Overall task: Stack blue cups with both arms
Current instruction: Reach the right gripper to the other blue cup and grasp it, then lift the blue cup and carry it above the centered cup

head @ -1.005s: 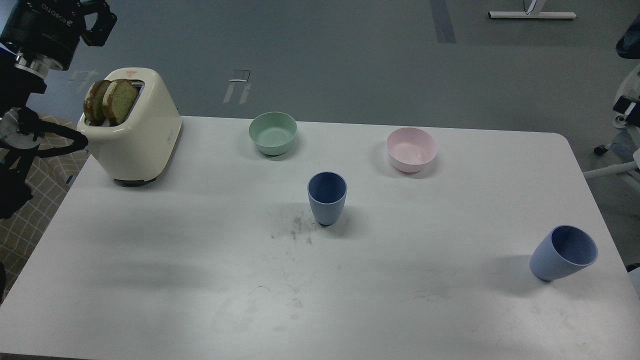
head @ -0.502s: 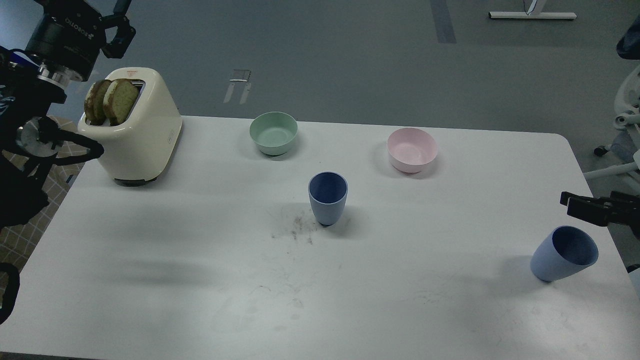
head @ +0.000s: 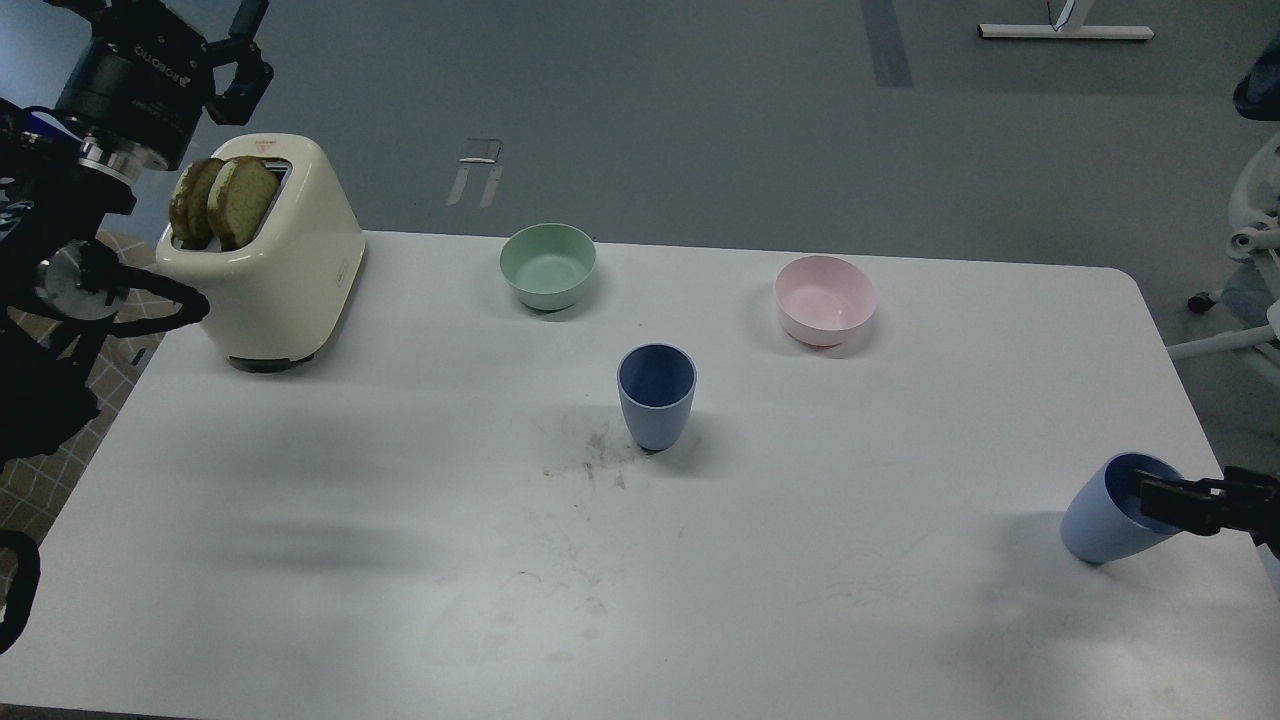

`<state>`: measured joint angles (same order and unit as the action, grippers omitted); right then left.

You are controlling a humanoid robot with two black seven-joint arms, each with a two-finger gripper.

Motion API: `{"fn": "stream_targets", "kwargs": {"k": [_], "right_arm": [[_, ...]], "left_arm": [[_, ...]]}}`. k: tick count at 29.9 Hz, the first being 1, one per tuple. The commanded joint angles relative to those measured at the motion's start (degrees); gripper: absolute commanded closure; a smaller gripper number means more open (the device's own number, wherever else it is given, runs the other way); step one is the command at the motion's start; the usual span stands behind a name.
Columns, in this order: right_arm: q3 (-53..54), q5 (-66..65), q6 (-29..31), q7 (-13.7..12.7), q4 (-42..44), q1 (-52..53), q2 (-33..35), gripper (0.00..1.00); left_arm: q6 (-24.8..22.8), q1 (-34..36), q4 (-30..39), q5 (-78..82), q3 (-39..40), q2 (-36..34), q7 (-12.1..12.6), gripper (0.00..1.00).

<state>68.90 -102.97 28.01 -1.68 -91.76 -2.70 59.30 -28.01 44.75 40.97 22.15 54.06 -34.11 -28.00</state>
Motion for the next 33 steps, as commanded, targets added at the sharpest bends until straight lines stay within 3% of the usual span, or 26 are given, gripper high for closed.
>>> {"fn": "stream_targets", "kwargs": {"k": [1,3,7,14,19,28,33], "right_arm": [[0.0,-0.1,0.0,-0.1,0.1,-0.6,-0.2,0.22],[0.0,-0.1,0.0,-0.3,0.1,-0.6,-0.4,0.29],[0.0,-0.2,0.0,-0.9,0.0,-1.0,-0.5,0.55],[0.1,-0.1,0.0,-1.3,0.1,-0.9,-0.6,0.80],[0.4,-0.1,0.0,-1.2,0.0,-0.9,-0.6,1.00],[2.1,0.4,0.0,-1.0,0.0,-0.2,-1.6,1.00],[11.1,1.1,0.0,-0.7,-0.4,1.1,-3.8,1.00]], "left_arm": [[0.0,0.0,0.0,0.0,0.1,0.0,0.0,0.02],[0.0,0.0,0.0,0.0,0.1,0.0,0.0,0.02],[0.0,0.0,0.0,0.0,0.0,0.0,0.0,0.02],[0.0,-0.1,0.0,-0.1,0.1,-0.1,0.3,0.02],[0.0,0.2,0.0,-0.1,0.1,-0.3,2.3,0.02],[0.0,0.3,-0.4,-0.1,0.1,-0.2,2.9,0.02],[0.0,0.3,-0.3,-0.1,0.1,-0.1,2.9,0.02]]}}
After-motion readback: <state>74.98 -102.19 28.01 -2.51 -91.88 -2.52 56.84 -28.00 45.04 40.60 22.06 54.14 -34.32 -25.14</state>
